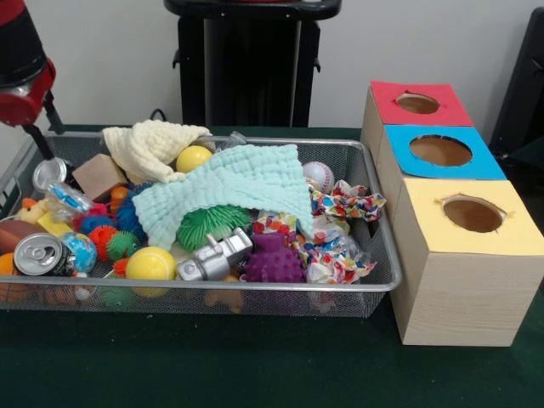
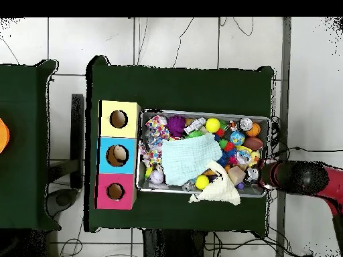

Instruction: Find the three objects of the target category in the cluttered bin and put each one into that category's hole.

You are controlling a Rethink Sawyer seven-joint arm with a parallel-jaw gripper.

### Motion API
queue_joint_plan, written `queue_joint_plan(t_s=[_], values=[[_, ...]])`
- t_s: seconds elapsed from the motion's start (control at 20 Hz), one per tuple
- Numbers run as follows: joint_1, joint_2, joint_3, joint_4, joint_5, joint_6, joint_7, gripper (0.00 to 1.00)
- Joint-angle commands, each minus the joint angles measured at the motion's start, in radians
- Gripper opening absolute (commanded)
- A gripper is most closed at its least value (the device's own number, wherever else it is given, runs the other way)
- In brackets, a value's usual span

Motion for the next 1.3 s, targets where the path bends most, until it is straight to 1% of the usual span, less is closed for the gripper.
queue_joint_plan(t_s=[0.05,0.45,0.65,0.8,0.9,1.1,1.3], values=[[0.027,0.139,0.016,-0.105,-0.083,-0.031,-0.186,1.0],[0.015,0.188,0.023,-0.184,-0.095,0.008,-0.236,1.0],[0.013,0.165,0.031,-0.194,-0.083,0.048,-0.247,1.0],[0.015,0.131,0.033,-0.194,-0.073,0.079,-0.247,1.0],[0.013,0.121,0.035,-0.207,-0.069,0.101,-0.264,1.0],[0.01,0.12,0.039,-0.229,-0.067,0.126,-0.284,1.0],[0.006,0.117,0.043,-0.228,-0.066,0.13,-0.281,1.0]])
